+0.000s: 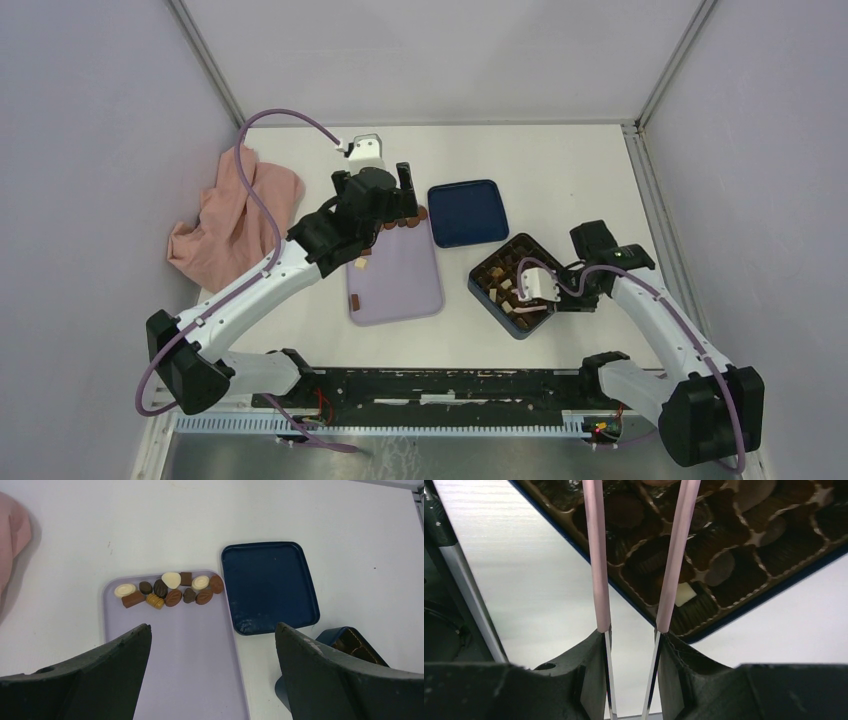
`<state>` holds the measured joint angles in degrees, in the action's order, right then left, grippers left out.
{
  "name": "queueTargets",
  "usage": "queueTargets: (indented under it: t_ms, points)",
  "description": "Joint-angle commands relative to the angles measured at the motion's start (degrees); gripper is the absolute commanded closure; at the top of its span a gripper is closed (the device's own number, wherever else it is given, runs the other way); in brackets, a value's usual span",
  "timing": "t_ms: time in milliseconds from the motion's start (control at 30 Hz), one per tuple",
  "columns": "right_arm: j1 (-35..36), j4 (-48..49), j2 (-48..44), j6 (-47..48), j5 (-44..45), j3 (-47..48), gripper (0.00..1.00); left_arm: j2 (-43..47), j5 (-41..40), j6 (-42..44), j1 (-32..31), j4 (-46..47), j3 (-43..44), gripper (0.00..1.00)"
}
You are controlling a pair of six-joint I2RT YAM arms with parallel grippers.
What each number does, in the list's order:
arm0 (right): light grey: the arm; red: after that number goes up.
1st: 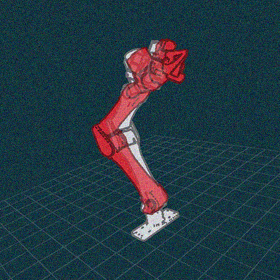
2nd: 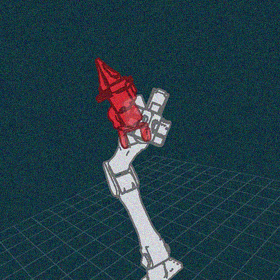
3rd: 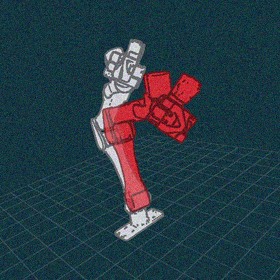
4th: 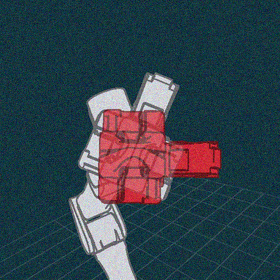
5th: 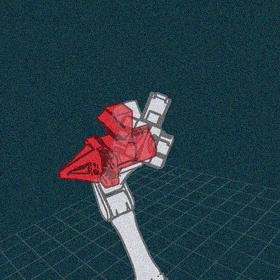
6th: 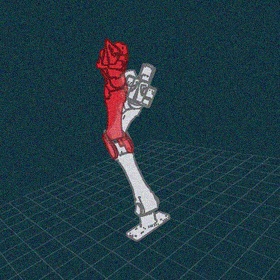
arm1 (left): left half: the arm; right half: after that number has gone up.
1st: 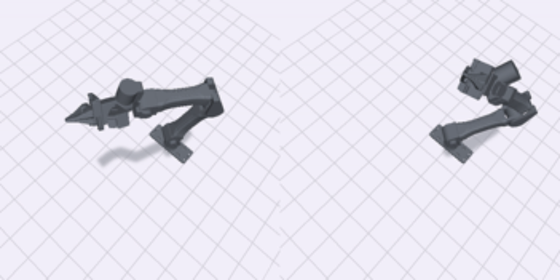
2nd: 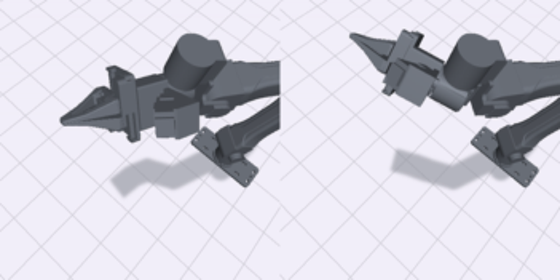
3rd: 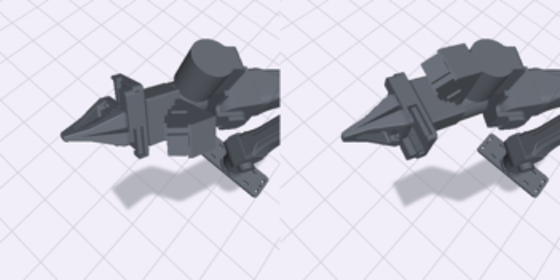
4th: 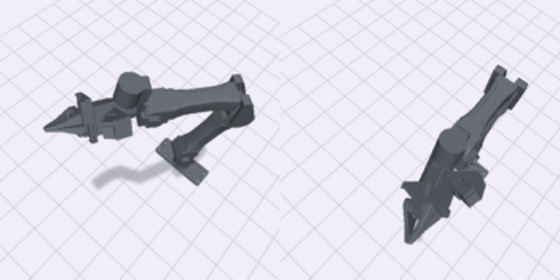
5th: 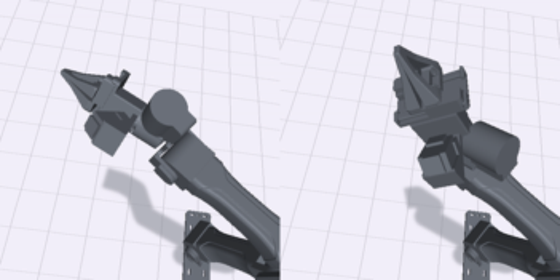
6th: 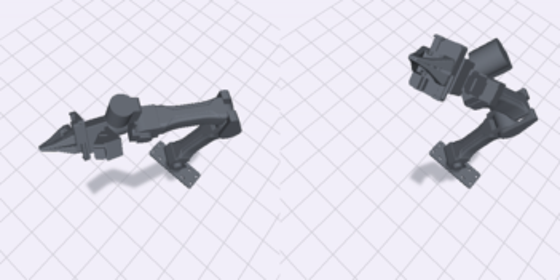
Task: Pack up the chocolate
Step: Place the fake chocolate in the packing box, then pick up the fake chocolate from the plate.
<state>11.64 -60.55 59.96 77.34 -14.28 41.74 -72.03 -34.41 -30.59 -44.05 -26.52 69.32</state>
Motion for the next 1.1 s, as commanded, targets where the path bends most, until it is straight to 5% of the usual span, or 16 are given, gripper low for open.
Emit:
queueTargets:
  t_ms: [0, 233, 733, 1067]
  points:
    - [0.4, 0.0, -0.2, -0.7, -1.8, 5.5, 0.59, 1.6, -1.8, -2.4, 0.3, 0.8, 0.6, 0.02]
    - [1.9, -2.3, 2.7, -3.2, -5.3, 14.1, 0.6, 2.0, -3.5, -0.3, 0.3, -0.5, 1.8, 0.02]
    - [37.7, 9.7, 25.6, -24.8, 3.7, 34.5, 0.61, 11.2, -11.3, 2.5, 0.3, -4.9, 4.9, 0.0]
    - [49.3, 9.6, 45.0, -32.3, 10.2, 48.0, 0.61, 20.0, -14.9, 0.5, 0.3, -8.9, 2.6, 0.0]
